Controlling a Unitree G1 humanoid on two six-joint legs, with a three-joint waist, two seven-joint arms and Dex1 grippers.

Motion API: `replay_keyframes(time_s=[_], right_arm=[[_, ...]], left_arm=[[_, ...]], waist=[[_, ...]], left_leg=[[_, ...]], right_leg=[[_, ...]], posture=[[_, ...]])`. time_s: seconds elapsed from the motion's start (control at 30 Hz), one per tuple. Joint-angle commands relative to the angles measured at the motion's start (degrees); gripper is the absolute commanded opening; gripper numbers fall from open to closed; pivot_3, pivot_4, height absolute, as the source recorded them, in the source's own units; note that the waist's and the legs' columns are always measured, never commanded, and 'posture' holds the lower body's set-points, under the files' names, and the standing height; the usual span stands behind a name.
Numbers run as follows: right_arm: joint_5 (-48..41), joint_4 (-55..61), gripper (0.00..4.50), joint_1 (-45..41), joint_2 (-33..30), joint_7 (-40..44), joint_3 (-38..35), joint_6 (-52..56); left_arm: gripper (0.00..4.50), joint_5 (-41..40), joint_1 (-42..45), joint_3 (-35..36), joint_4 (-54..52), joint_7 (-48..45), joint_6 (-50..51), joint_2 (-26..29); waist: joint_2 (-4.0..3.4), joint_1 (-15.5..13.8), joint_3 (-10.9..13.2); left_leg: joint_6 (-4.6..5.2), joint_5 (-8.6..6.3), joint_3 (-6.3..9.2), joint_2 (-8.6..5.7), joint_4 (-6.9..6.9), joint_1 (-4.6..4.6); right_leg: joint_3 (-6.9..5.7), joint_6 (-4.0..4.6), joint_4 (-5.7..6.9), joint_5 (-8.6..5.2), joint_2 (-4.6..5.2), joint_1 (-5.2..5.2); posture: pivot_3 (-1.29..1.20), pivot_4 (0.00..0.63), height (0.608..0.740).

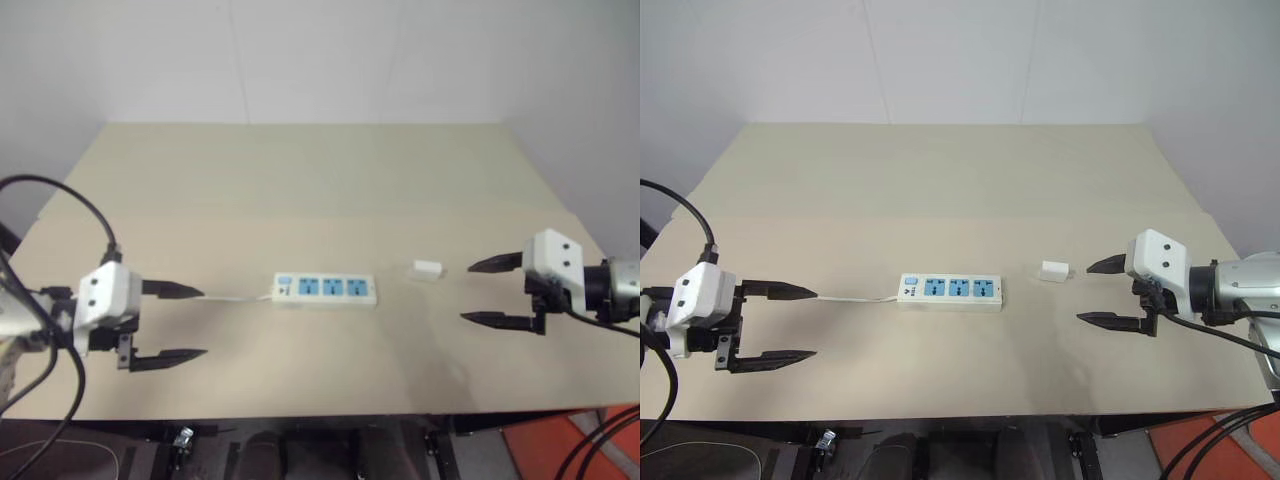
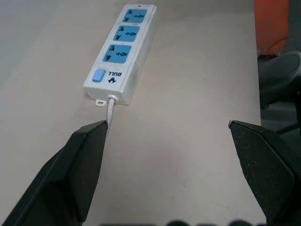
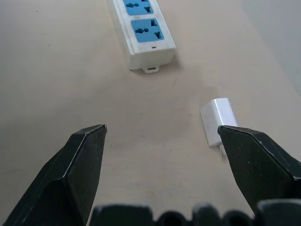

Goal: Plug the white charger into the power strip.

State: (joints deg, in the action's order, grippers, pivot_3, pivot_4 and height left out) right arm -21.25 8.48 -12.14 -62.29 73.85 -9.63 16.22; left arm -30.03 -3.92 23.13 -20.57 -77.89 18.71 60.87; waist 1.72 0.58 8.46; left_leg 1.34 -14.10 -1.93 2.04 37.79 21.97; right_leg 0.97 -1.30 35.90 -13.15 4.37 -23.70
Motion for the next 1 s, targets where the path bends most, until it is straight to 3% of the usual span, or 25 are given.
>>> replay_keyframes(time_s=[0.03,0.37,0.47,0.67,1.0], right_arm=[[-0.1,1.1,4.45,-0.4,-1.4,0.3,-2.0,-1.1],[-0.2,1.3,4.45,-0.8,-0.9,-1.1,-2.4,-0.9],[-0.7,1.7,4.45,-1.2,-0.4,-1.8,-2.1,-0.4],[-1.1,3.1,4.45,-1.1,0.3,-3.1,-2.0,0.3],[-2.9,8.3,4.45,3.7,0.7,-6.0,-5.9,3.2]], left_arm=[[4.50,-1.3,1.3,-0.2,-1.7,0.7,0.7,0.6],[4.50,-1.0,3.0,-2.3,-1.6,2.4,1.1,-0.3],[4.50,1.7,7.5,-7.7,1.8,4.7,-0.2,-2.7],[4.50,8.9,25.3,-21.9,16.8,5.7,-5.6,-13.2],[4.50,18.1,45.5,-32.2,53.9,-0.9,-21.7,-28.0]], waist=[[0.00,0.0,0.0],[0.00,0.0,0.0],[-0.05,-0.2,0.0],[-0.05,-1.2,0.0],[-0.01,-1.0,0.0]], left_leg=[[0.00,0.00,0.00,0.00,0.00,0.00],[0.00,0.00,0.00,0.00,0.00,0.00],[0.00,0.00,0.00,-0.01,0.00,0.00],[0.00,0.00,0.02,-0.06,0.07,-0.12],[0.03,-0.01,0.05,-0.11,0.13,0.02]], right_leg=[[0.00,0.00,0.00,0.00,0.00,0.00],[0.00,0.01,0.00,0.01,0.00,0.00],[0.01,0.01,0.00,0.01,0.00,0.01],[-0.03,0.07,-0.02,0.06,-0.04,0.24],[-0.04,0.05,-0.05,0.08,-0.03,0.21]], posture=[[0.00,0.150,0.740],[0.00,0.150,0.740],[0.00,0.150,0.740],[0.00,0.150,0.740],[0.00,0.150,0.740]])
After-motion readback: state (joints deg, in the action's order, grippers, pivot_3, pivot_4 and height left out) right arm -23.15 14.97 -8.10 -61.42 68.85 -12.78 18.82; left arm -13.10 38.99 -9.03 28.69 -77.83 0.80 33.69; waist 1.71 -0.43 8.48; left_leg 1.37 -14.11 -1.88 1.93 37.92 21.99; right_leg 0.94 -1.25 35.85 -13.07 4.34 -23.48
